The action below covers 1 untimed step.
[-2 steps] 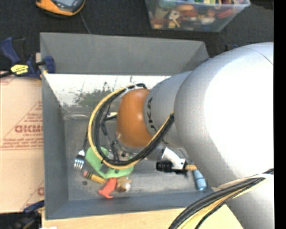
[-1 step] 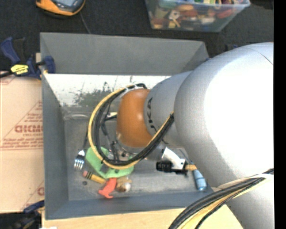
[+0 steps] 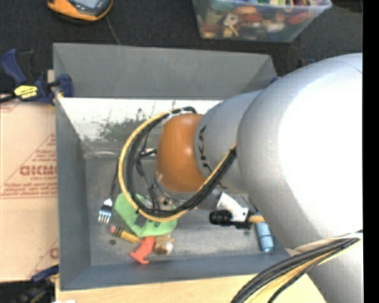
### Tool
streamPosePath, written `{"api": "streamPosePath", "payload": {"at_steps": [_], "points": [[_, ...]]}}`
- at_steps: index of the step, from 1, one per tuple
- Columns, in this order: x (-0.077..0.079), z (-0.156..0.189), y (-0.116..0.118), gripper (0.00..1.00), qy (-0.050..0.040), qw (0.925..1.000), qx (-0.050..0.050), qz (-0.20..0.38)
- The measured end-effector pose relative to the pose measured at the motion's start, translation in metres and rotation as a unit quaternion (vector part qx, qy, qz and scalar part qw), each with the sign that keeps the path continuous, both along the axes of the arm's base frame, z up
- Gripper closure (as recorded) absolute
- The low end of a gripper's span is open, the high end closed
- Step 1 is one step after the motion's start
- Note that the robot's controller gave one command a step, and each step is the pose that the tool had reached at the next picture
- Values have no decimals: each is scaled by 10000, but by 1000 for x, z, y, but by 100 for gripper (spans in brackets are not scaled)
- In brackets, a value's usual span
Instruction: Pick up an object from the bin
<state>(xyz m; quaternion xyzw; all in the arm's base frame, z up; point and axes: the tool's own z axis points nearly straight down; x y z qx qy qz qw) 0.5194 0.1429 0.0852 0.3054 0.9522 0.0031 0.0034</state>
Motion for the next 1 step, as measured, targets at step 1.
{"api": "streamPosePath", "payload": {"at_steps": [1], "points": [[-1, 42, -1, 100, 30, 10000, -10, 20]]}}
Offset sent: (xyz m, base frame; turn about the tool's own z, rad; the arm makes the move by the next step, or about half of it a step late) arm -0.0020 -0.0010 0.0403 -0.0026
